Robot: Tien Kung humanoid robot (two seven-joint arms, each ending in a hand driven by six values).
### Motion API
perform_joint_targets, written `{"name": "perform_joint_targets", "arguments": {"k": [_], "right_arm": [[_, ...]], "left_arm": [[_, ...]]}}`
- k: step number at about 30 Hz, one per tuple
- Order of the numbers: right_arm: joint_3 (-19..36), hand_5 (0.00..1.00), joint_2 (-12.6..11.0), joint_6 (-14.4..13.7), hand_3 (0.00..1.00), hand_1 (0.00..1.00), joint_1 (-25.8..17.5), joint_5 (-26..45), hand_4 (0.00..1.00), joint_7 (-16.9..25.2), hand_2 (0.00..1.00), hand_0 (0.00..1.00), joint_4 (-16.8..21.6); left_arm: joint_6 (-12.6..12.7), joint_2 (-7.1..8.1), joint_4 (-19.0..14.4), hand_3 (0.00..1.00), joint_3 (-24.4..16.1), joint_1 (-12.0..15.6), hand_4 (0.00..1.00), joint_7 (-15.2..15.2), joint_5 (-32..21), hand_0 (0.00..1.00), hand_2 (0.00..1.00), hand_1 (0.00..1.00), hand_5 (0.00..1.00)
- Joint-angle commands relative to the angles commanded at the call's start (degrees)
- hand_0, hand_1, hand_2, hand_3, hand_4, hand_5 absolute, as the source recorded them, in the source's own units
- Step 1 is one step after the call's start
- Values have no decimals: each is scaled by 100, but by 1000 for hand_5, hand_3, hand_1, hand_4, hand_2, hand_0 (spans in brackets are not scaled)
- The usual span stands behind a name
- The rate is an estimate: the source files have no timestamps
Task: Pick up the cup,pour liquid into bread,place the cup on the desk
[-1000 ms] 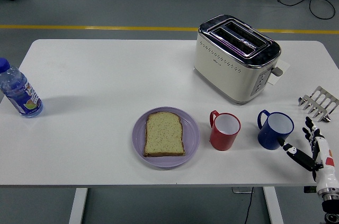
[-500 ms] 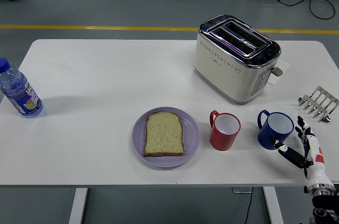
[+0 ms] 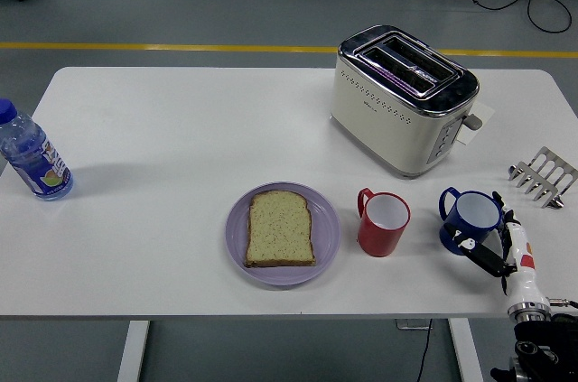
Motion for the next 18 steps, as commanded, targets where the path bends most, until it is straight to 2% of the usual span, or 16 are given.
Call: {"name": "perform_joint_targets", "arguments": {"k": [9,18], "right_arm": [[-86,296,61,-73,998,922,138,82,998,47,998,998,-192],[-204,283,167,-279,998,918,301,153,998,127,998,998,-461]], "left_arm": [[-3,2,-1,550,-17,-8,321,0,2,637,655,646,843],[-2,0,1,550,-2,-1,321,2,-12,636,656,646,844]]}}
